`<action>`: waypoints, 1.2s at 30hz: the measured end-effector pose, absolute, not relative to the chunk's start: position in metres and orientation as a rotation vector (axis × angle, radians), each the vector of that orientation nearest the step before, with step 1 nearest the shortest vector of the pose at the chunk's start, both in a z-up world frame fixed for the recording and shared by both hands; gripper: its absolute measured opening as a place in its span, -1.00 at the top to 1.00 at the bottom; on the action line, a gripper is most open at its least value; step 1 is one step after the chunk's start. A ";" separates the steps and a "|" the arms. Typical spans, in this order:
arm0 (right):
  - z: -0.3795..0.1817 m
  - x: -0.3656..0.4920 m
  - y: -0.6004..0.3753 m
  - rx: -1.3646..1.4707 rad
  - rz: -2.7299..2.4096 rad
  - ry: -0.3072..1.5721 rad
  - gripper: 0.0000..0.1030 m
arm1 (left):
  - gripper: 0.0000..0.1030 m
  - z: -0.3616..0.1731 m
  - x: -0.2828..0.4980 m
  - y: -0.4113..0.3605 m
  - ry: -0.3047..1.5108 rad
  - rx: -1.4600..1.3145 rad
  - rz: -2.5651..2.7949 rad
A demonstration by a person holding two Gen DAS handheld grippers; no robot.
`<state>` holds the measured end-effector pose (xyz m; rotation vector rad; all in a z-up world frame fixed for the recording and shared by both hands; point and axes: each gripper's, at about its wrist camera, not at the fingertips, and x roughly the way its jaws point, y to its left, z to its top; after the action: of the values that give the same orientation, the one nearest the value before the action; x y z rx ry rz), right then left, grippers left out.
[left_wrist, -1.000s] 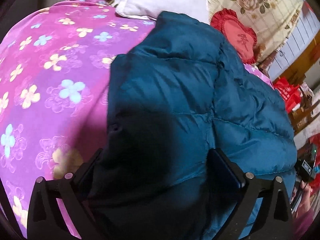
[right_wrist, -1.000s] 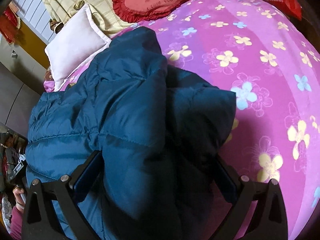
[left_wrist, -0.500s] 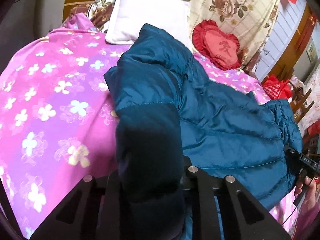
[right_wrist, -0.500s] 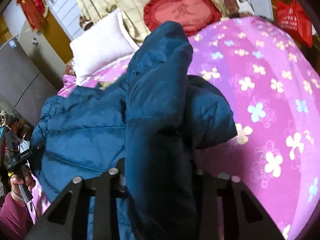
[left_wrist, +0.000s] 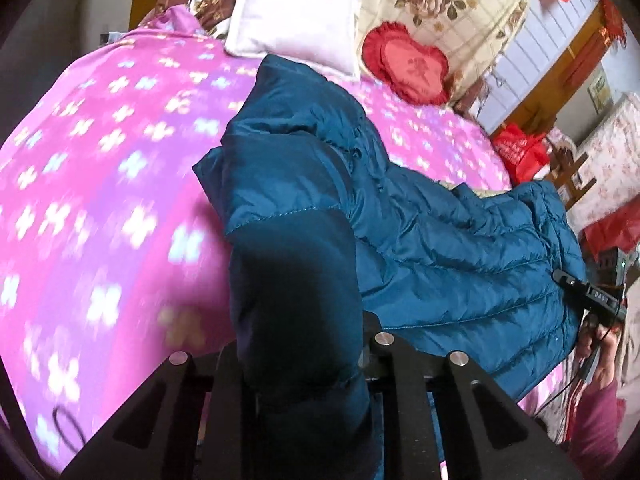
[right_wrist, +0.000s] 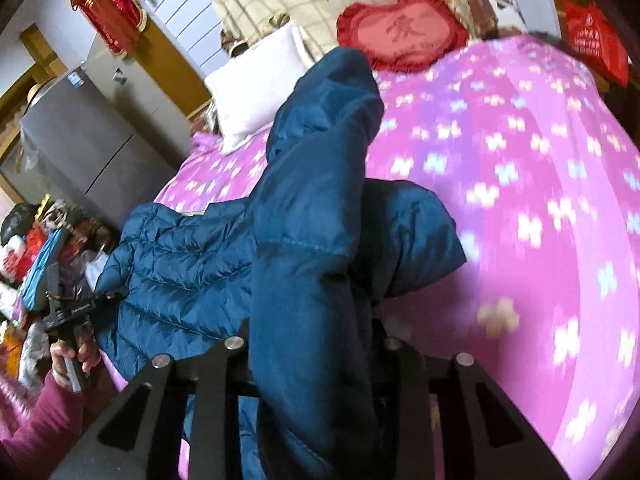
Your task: Fold large clothes
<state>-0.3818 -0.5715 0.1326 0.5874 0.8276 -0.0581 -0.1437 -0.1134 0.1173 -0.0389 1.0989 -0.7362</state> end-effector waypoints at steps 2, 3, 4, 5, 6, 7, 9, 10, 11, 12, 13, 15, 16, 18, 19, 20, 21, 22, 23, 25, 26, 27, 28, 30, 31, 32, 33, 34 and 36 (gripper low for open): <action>0.119 -0.394 -0.564 0.583 -0.082 0.861 0.25 | 0.88 0.105 -0.154 -0.110 1.110 0.009 -0.694; 0.108 -0.396 -0.560 0.570 -0.110 0.888 0.21 | 0.78 0.095 -0.159 -0.111 1.113 0.050 -0.659; 0.098 -0.397 -0.558 0.562 -0.145 0.913 0.10 | 0.62 0.085 -0.160 -0.112 1.112 0.079 -0.632; 0.085 -0.396 -0.556 0.547 -0.196 0.943 -0.03 | 0.52 0.072 -0.163 -0.114 1.105 0.109 -0.597; 0.070 -0.394 -0.554 0.523 -0.238 0.969 -0.14 | 0.32 0.065 -0.164 -0.116 1.090 0.127 -0.576; 0.061 -0.392 -0.552 0.517 -0.259 0.977 -0.38 | 0.21 0.060 -0.167 -0.116 1.062 0.136 -0.564; 0.048 -0.391 -0.550 0.513 -0.302 0.956 -0.61 | 0.08 0.057 -0.172 -0.117 1.010 0.157 -0.544; 0.048 -0.392 -0.550 0.508 -0.318 0.948 -0.67 | 0.08 0.059 -0.175 -0.116 0.997 0.165 -0.533; 0.049 -0.393 -0.549 0.512 -0.324 0.948 -0.67 | 0.08 0.061 -0.177 -0.115 0.993 0.172 -0.518; 0.053 -0.396 -0.549 0.511 -0.338 0.951 -0.67 | 0.08 0.065 -0.181 -0.113 0.991 0.178 -0.504; 0.058 -0.399 -0.546 0.500 -0.351 0.953 -0.67 | 0.08 0.071 -0.185 -0.112 0.985 0.184 -0.491; 0.073 -0.409 -0.540 0.451 -0.393 0.940 -0.67 | 0.09 0.084 -0.195 -0.105 0.951 0.195 -0.465; 0.084 -0.417 -0.535 0.431 -0.408 0.914 -0.67 | 0.10 0.091 -0.200 -0.103 0.928 0.197 -0.453; 0.104 -0.432 -0.524 0.415 -0.424 0.862 -0.69 | 0.10 0.108 -0.216 -0.099 0.840 0.220 -0.408; 0.109 -0.433 -0.524 0.412 -0.423 0.847 -0.69 | 0.10 0.116 -0.224 -0.099 0.797 0.241 -0.392; 0.118 -0.438 -0.518 0.403 -0.416 0.826 -0.69 | 0.10 0.124 -0.233 -0.100 0.752 0.266 -0.379; 0.123 -0.439 -0.514 0.394 -0.414 0.814 -0.69 | 0.10 0.130 -0.239 -0.101 0.719 0.281 -0.372; 0.128 -0.440 -0.508 0.382 -0.413 0.801 -0.70 | 0.10 0.135 -0.248 -0.102 0.688 0.293 -0.366; 0.133 -0.441 -0.499 0.368 -0.410 0.786 -0.71 | 0.10 0.139 -0.256 -0.103 0.663 0.296 -0.367; 0.139 -0.441 -0.483 0.356 -0.395 0.762 -0.75 | 0.10 0.144 -0.267 -0.107 0.640 0.287 -0.379; 0.141 -0.439 -0.474 0.354 -0.386 0.753 -0.78 | 0.10 0.146 -0.273 -0.110 0.634 0.280 -0.387; 0.142 -0.436 -0.466 0.349 -0.380 0.747 -0.79 | 0.10 0.146 -0.276 -0.114 0.633 0.273 -0.391; 0.142 -0.434 -0.461 0.343 -0.376 0.741 -0.80 | 0.10 0.146 -0.281 -0.119 0.638 0.259 -0.401; 0.141 -0.430 -0.439 0.318 -0.378 0.723 -0.82 | 0.10 0.143 -0.287 -0.127 0.656 0.232 -0.422; 0.140 -0.429 -0.428 0.313 -0.384 0.721 -0.83 | 0.10 0.141 -0.291 -0.131 0.664 0.222 -0.428; 0.138 -0.428 -0.419 0.316 -0.384 0.716 -0.85 | 0.10 0.140 -0.295 -0.134 0.668 0.216 -0.430; 0.136 -0.427 -0.414 0.320 -0.379 0.709 -0.85 | 0.10 0.139 -0.300 -0.138 0.666 0.214 -0.429; 0.134 -0.426 -0.406 0.326 -0.372 0.696 -0.85 | 0.10 0.137 -0.305 -0.142 0.661 0.212 -0.428; 0.134 -0.427 -0.393 0.325 -0.382 0.678 -0.87 | 0.10 0.134 -0.313 -0.148 0.653 0.214 -0.425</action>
<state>-0.4265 -0.3931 0.1338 0.3249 0.6782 -0.3823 -0.3125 -0.1483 0.1335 0.2142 0.6528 -0.4249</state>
